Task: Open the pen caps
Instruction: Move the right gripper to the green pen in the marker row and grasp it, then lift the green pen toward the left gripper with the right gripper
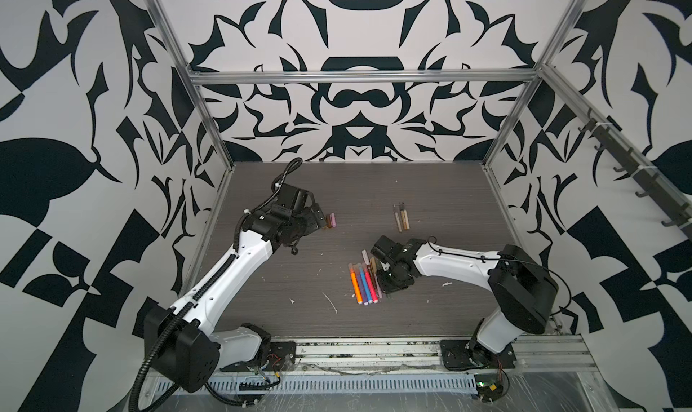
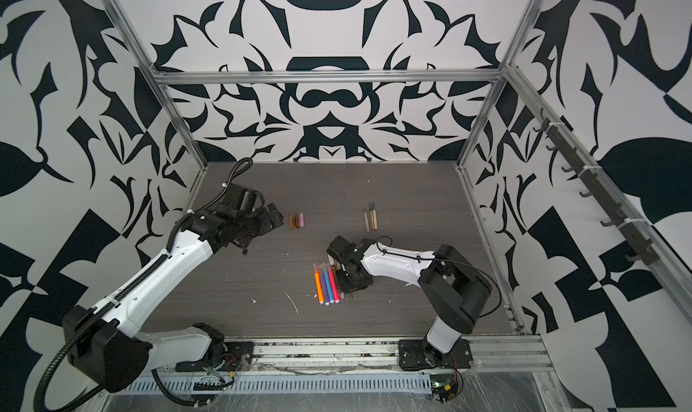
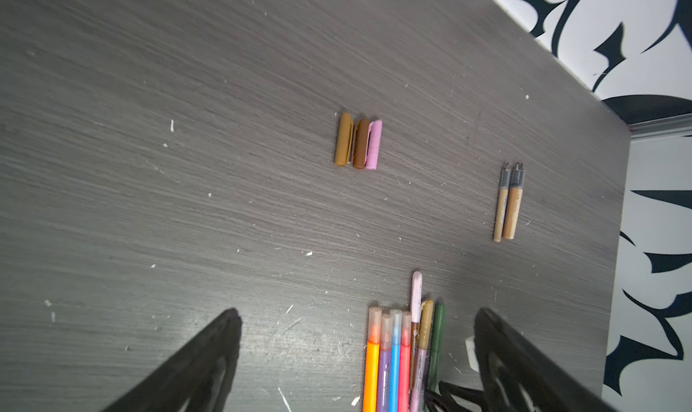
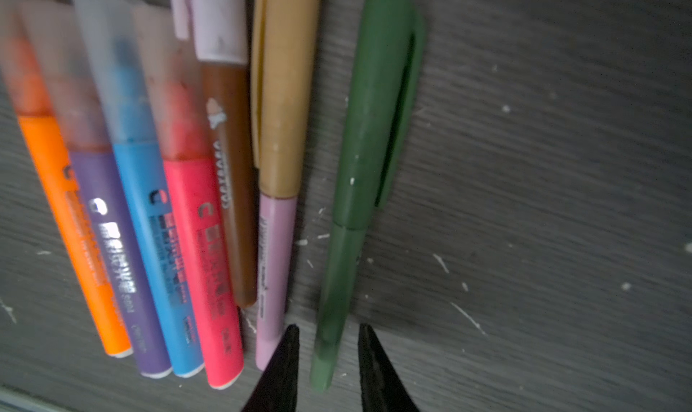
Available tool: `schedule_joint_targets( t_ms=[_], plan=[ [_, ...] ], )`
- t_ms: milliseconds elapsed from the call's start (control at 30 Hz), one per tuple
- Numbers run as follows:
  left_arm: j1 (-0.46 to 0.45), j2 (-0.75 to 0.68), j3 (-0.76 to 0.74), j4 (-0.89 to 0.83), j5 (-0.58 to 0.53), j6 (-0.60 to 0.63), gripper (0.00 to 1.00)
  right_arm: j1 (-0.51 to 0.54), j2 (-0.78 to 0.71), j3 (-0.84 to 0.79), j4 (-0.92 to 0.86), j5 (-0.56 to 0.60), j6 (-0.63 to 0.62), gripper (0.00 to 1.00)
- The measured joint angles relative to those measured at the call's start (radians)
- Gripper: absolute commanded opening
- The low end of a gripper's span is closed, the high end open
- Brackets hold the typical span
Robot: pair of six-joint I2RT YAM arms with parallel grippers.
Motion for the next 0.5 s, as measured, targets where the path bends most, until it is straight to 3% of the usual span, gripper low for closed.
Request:
schedule_joint_targets(
  t_ms=[200, 367, 500],
  plan=[
    [0.0, -0.012, -0.005, 0.008, 0.014, -0.035, 0.99, 0.0, 0.013, -0.008, 0.001, 0.01, 0.012, 0.23],
    [0.001, -0.018, -0.006, 0.023, 0.026, -0.058, 0.99, 0.0, 0.011, -0.011, 0.001, 0.011, 0.02, 0.0],
    [0.002, 0.013, 0.004, 0.026, 0.08, -0.041, 0.86, 0.0, 0.009, -0.009, -0.01, 0.003, -0.001, 0.0]
  ],
)
